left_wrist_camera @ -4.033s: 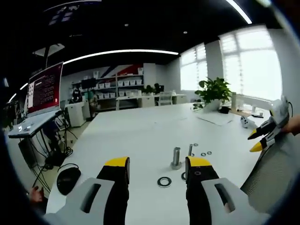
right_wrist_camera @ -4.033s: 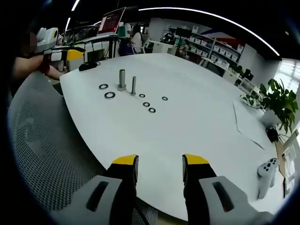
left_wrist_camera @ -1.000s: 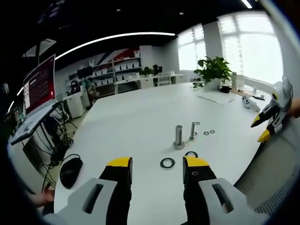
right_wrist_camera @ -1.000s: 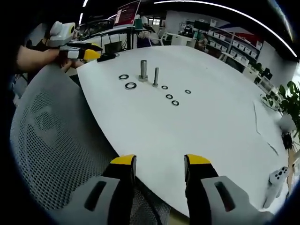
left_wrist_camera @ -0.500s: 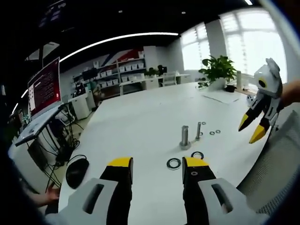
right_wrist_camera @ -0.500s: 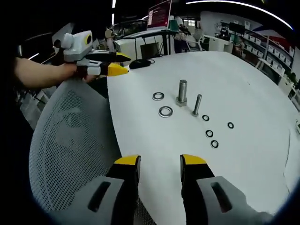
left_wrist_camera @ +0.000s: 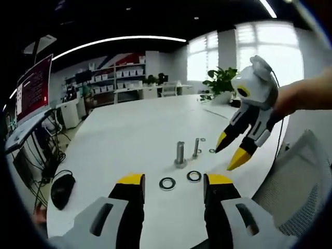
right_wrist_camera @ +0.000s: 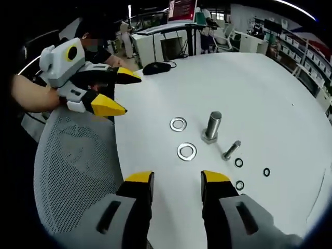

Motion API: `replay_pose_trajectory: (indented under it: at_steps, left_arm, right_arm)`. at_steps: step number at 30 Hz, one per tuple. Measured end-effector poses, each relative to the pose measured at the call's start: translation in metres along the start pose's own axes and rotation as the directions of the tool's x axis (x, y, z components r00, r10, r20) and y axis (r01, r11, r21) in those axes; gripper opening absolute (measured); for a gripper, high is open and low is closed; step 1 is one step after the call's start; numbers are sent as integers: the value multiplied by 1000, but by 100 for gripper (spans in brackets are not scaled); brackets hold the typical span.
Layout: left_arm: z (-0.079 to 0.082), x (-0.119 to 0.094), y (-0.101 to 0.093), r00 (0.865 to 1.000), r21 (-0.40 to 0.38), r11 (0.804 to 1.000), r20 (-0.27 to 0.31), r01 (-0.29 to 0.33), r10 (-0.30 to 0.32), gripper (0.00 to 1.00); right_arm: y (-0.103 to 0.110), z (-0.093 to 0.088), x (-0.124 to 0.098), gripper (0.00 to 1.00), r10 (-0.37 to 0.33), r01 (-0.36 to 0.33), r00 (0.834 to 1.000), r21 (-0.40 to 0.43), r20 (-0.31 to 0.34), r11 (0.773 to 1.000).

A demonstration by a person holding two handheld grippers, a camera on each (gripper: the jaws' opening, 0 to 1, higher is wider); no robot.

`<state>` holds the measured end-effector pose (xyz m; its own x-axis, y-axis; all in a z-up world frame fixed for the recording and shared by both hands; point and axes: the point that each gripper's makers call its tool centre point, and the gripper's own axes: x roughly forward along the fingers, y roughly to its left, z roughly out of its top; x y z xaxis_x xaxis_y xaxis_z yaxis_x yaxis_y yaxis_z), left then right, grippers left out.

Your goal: Place the washer onto the threaded stud by aligning its center hole with the stud, sliding it down to the base, and recovering from edge contact or off-axis alignment until the washer reaches the visible bottom stop.

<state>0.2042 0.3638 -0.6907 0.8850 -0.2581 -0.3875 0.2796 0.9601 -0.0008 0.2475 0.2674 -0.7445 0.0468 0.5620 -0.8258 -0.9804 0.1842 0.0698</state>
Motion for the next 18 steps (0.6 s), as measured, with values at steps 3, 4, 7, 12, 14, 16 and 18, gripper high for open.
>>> replay_pose_trajectory:
  at_steps: [3, 4, 7, 12, 14, 16, 18]
  left_arm:
    - [5, 0, -11, 999, 64, 997, 22, 38, -40, 43]
    - [5, 0, -12, 999, 60, 997, 21, 44, -46, 43]
    - [12, -3, -11, 996, 21, 998, 66, 54, -56, 43]
    - [11, -5, -25, 989, 51, 991, 74, 122, -126, 42]
    - [12, -7, -33, 984, 91, 984, 84, 151, -159, 42]
    - [14, -8, -36, 980, 110, 981, 97, 161, -171, 43]
    - [15, -8, -38, 977, 109, 978, 103, 176, -187, 44]
  right_arm:
    - [-1, 6, 10, 40, -7, 6, 999, -28, -34, 1000]
    - [-2, 7, 12, 41, -13, 11, 999, -35, -39, 999]
    - [-5, 8, 22, 42, -17, 15, 997, -25, -74, 1000]
    - [-1, 6, 33, 41, -5, -1, 990, -41, -143, 999]
    - [1, 3, 37, 41, 4, -12, 984, -47, -178, 999]
    - [1, 3, 41, 41, -2, -10, 980, -56, -201, 998]
    - [1, 4, 44, 41, -1, -15, 974, -71, -225, 997]
